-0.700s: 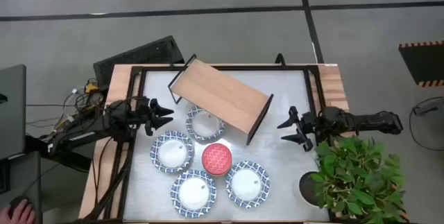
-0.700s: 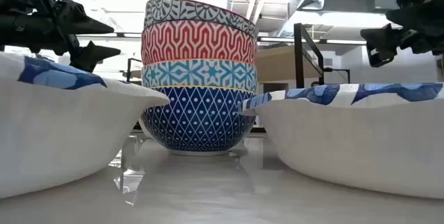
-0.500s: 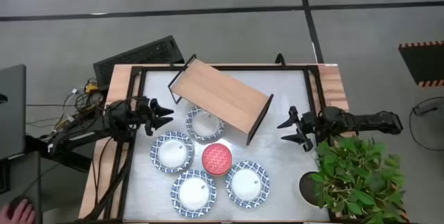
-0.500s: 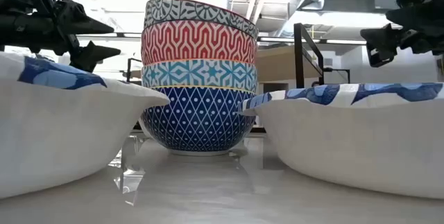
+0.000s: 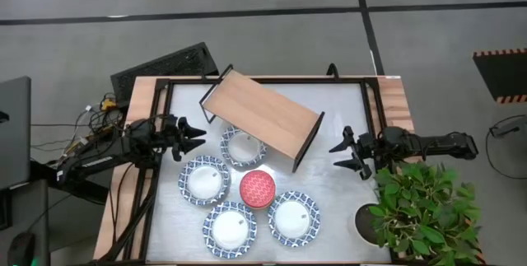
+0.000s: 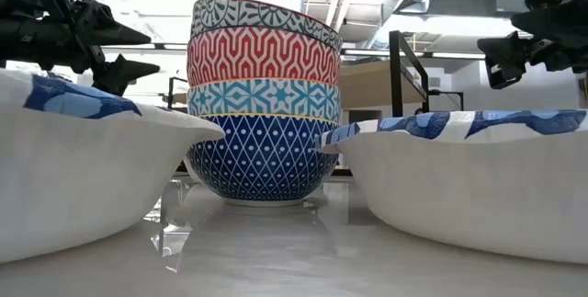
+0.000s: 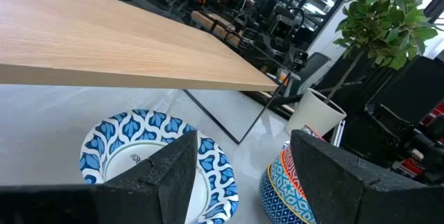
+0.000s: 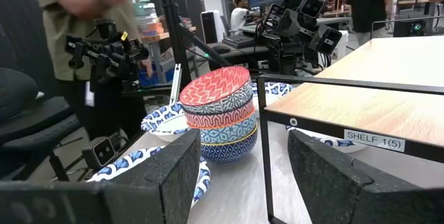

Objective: Place and stack bowls onto a shelf

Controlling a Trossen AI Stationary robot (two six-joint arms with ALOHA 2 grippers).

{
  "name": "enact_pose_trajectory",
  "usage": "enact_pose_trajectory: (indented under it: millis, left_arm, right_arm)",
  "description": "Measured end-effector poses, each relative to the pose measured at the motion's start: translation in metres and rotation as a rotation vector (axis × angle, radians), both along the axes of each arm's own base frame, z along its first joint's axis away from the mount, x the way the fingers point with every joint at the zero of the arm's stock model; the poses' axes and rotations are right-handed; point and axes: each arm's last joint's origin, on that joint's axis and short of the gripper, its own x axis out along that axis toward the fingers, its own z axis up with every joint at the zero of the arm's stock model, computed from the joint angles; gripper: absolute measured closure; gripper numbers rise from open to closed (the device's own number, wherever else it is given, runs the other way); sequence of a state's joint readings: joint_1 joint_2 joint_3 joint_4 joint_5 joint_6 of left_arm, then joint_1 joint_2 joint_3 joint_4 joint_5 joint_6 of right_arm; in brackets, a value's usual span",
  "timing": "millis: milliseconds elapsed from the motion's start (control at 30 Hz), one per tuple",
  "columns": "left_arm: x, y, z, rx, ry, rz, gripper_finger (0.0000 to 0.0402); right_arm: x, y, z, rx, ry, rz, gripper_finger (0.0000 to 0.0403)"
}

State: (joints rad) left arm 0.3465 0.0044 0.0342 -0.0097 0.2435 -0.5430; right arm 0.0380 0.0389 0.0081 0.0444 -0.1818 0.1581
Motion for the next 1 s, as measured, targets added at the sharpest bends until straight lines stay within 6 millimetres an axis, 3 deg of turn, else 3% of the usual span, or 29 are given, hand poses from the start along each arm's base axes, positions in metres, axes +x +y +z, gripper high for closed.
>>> enact_pose_trajectory:
  millis: [1000]
  left_arm:
    - [-0.0001,0.0009,-0.0001,-0.001,0.000,0.031,0.0184]
  right_arm:
    - [0.0000,0.0000,-0.0001,0.000,0.000,0.000,0.0159]
